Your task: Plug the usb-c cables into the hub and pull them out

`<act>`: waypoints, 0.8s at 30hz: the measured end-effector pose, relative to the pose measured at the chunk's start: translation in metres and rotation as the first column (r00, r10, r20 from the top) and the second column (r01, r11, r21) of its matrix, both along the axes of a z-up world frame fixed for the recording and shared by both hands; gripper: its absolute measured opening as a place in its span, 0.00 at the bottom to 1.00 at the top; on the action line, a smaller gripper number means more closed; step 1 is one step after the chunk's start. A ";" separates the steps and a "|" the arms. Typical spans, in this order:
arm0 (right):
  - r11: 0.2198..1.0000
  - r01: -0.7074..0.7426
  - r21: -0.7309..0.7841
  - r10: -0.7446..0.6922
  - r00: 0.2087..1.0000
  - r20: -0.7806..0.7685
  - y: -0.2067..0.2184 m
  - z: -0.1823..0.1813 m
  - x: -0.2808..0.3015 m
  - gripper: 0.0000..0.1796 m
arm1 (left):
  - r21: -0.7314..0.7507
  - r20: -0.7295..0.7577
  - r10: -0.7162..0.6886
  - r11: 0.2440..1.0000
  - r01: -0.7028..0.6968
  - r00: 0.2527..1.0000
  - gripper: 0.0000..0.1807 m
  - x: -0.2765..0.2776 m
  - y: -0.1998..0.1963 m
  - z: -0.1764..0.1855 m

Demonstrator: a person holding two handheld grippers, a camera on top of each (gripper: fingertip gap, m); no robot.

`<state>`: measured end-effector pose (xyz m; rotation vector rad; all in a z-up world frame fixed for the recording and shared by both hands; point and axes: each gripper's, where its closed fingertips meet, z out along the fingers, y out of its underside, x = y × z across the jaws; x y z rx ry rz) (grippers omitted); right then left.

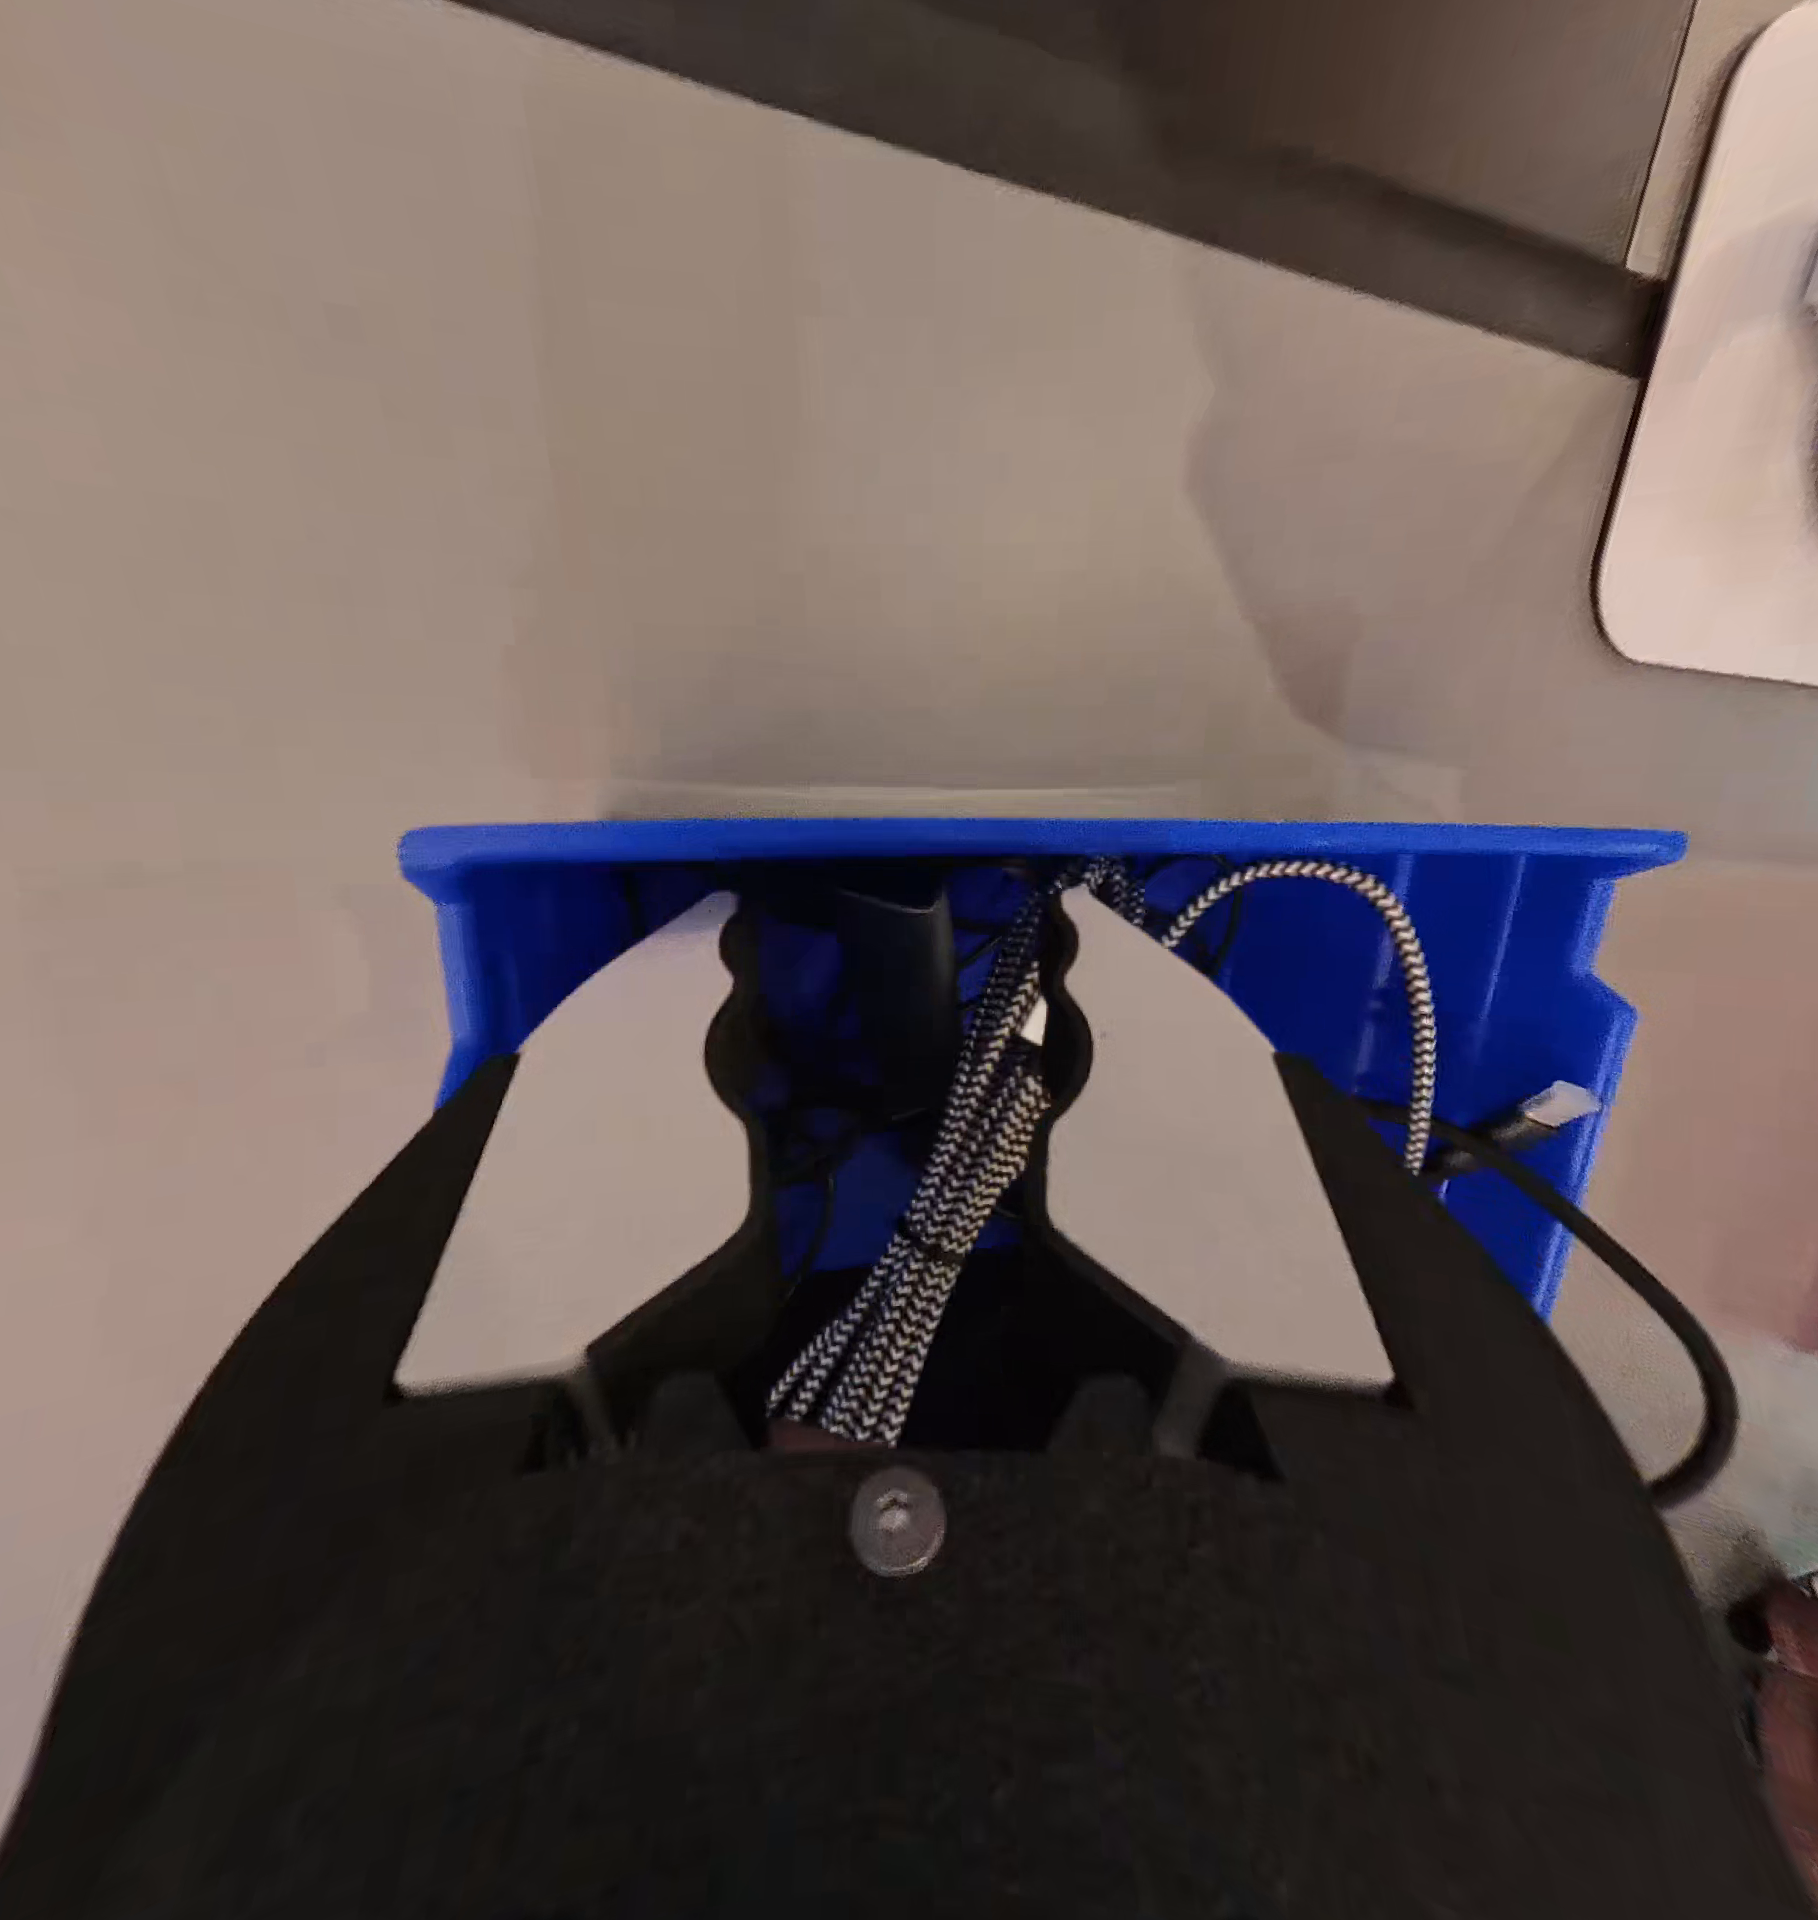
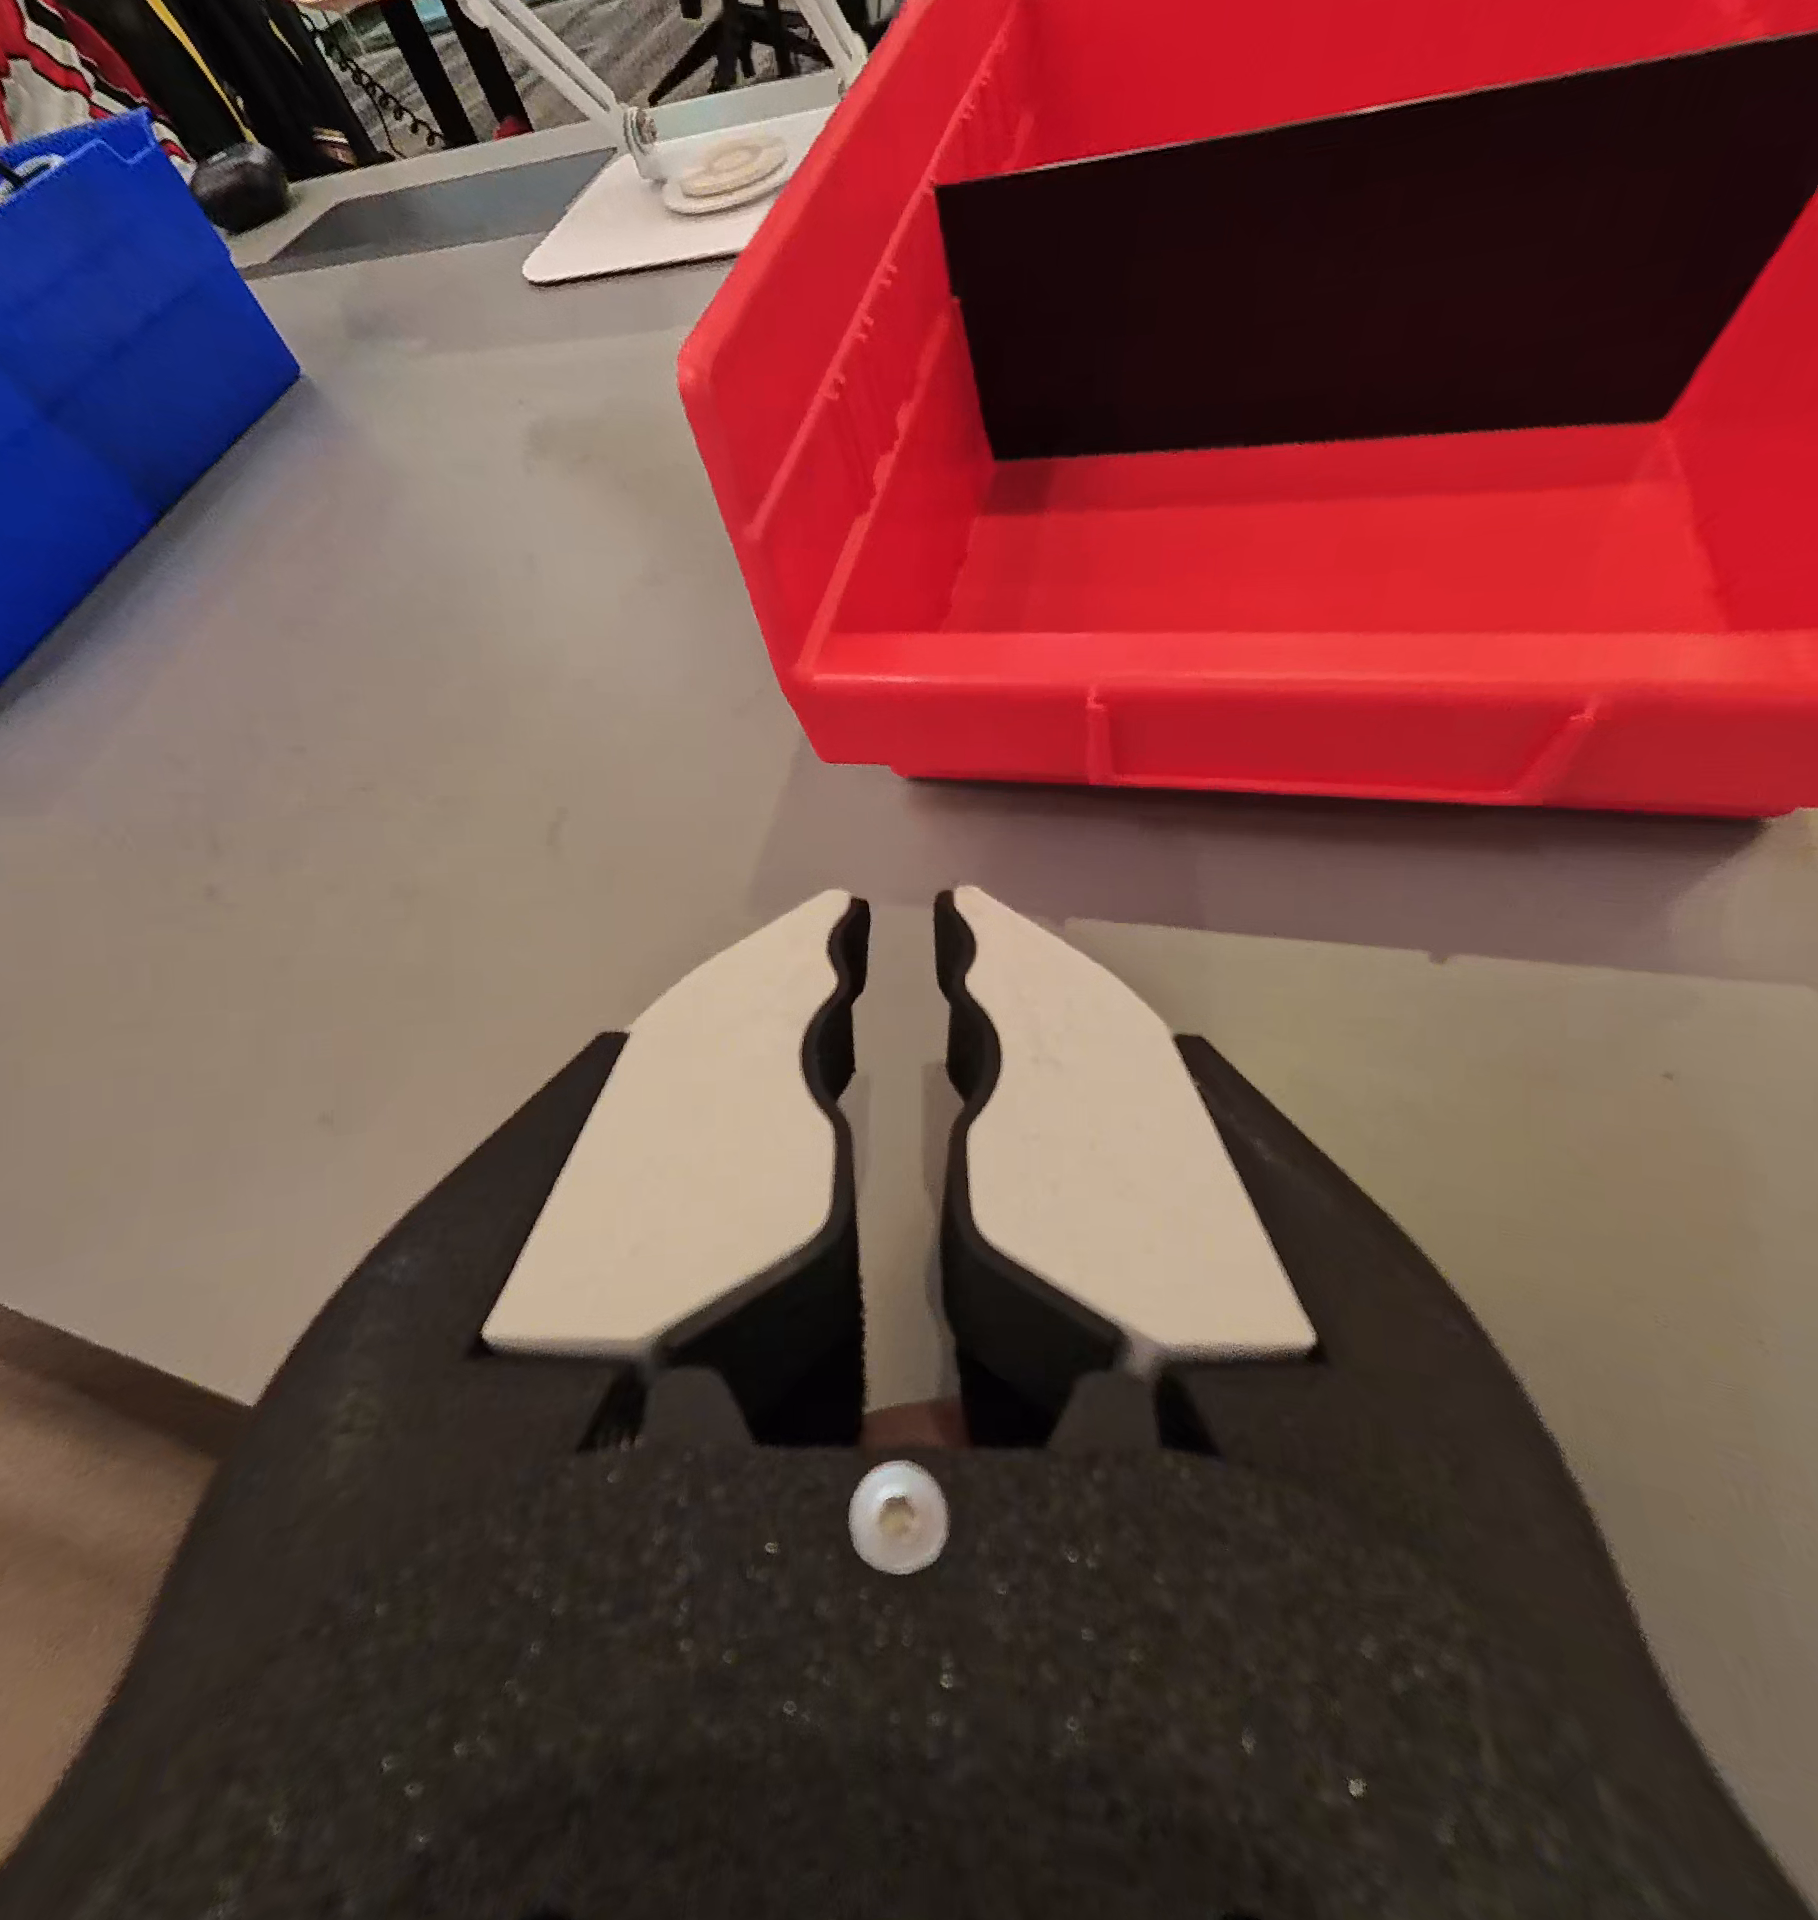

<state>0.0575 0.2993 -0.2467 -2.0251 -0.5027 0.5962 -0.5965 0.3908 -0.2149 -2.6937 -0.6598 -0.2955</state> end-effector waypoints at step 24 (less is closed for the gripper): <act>0.999 -0.019 0.033 0.020 0.999 -0.037 -0.003 0.013 -0.008 0.06 | 0.404 -0.761 0.035 0.807 0.431 0.647 0.11 0.008 -0.042 0.275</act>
